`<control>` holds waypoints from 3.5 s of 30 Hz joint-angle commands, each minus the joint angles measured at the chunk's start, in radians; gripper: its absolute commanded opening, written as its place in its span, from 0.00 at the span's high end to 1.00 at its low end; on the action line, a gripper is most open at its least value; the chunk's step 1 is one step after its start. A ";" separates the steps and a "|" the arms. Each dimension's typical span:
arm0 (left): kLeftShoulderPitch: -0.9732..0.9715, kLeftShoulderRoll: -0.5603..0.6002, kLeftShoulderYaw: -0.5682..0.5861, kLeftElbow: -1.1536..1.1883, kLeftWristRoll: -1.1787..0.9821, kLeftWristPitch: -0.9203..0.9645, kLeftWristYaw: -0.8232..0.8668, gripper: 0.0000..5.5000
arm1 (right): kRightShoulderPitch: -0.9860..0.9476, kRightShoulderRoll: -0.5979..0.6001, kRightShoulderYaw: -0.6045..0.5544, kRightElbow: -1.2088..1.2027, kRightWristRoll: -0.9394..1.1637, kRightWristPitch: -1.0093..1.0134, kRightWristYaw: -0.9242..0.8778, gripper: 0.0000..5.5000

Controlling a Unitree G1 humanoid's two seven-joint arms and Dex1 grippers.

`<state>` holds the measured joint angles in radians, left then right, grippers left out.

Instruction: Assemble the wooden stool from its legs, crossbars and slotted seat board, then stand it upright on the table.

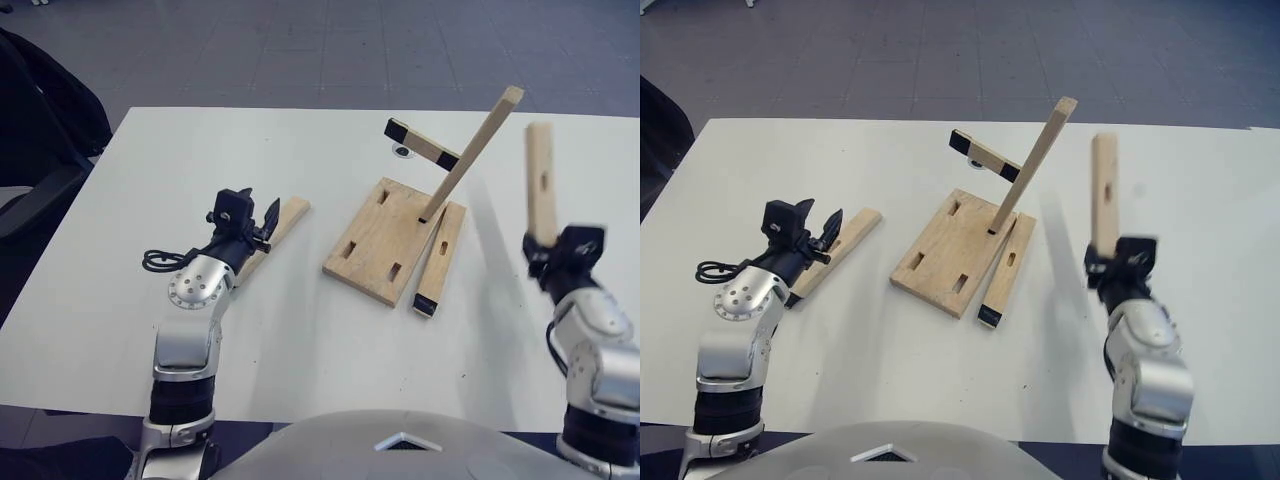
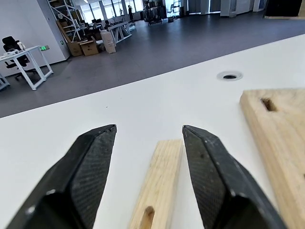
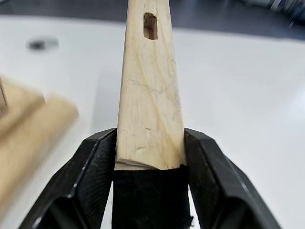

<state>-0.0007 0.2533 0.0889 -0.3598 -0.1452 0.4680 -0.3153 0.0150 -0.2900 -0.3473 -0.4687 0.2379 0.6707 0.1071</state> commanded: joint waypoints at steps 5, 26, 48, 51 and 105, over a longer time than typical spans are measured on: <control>-0.107 -0.073 0.231 -0.103 -0.947 0.528 -0.012 0.45 | -0.384 -0.023 -0.103 0.001 0.424 0.042 0.155 0.61; -0.221 0.138 0.023 -0.092 -1.815 0.346 0.340 0.15 | -0.391 -0.225 0.213 0.061 0.987 0.400 0.740 0.61; -0.189 0.229 0.004 -0.022 -1.636 0.351 0.198 0.60 | -0.370 -0.240 0.259 0.048 0.914 0.345 0.730 0.61; -0.189 0.216 0.003 -0.029 -1.669 0.351 0.185 0.60 | -0.374 -0.239 0.266 0.054 0.903 0.342 0.731 0.61; -0.155 0.139 0.106 0.068 -0.913 0.251 0.111 0.61 | -0.622 -0.634 1.004 0.753 -0.677 -1.730 1.062 0.41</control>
<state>-0.1599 0.4017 0.1986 -0.2786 -1.0740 0.7074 -0.1944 -0.5520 -0.9053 0.6550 0.1322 -0.2197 -0.8873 1.2495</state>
